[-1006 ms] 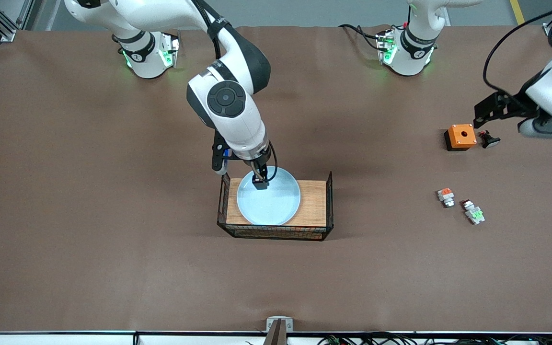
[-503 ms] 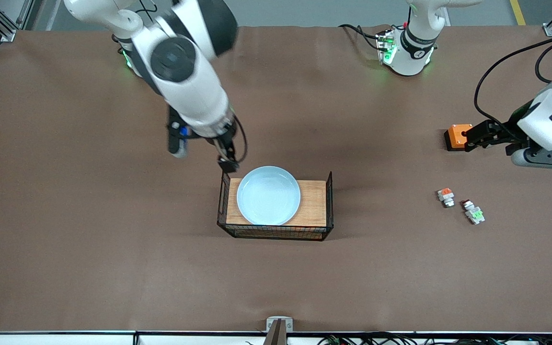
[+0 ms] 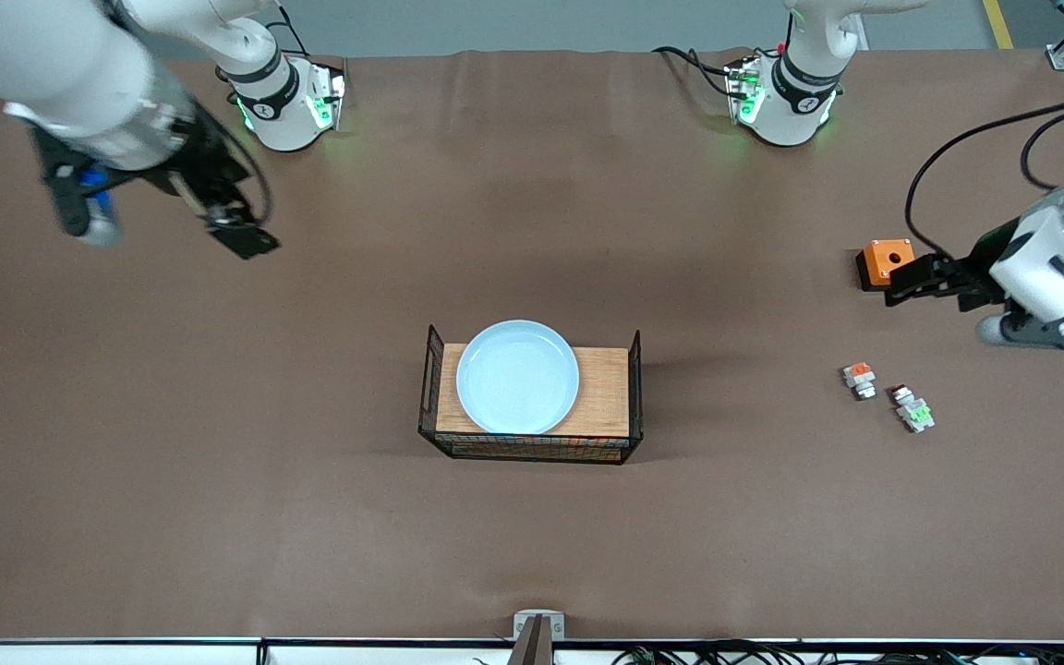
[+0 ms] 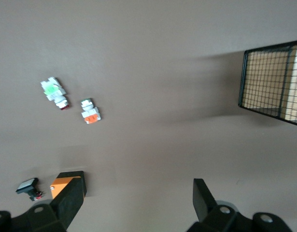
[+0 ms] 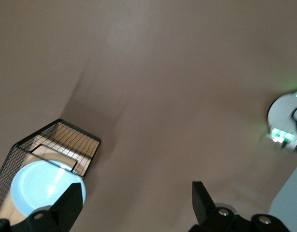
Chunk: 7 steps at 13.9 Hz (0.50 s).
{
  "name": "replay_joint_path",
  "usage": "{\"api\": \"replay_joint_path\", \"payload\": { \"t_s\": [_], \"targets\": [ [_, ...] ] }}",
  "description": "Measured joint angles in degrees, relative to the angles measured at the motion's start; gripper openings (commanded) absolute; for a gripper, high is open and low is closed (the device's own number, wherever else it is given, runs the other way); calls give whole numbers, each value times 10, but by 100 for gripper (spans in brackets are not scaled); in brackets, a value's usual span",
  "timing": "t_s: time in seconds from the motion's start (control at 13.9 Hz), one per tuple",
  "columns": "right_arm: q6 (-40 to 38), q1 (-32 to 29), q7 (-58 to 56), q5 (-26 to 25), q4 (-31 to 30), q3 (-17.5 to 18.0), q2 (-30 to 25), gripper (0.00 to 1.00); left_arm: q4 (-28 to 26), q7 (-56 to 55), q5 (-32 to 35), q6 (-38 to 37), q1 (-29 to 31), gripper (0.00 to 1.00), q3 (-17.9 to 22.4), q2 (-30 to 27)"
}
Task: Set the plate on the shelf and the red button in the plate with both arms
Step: 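Withdraw the right gripper while the left gripper reaches toward the switches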
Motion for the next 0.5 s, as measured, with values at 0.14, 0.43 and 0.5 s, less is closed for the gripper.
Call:
{"api": "replay_joint_path", "payload": {
  "t_s": [0.14,0.43,0.5],
  "targets": [
    [-31,-66,-129,0,-1,-1,-13,100,0,0,4,12,0,100,0,24],
    [-47,-188,-357,0,-14,-1,-19,100,-22,12,66,56,16,100,2,53],
    [-46,-214,-407,0,-20,-1,-19,100,-34,14,71,78,28,100,2,60]
  ]
}}
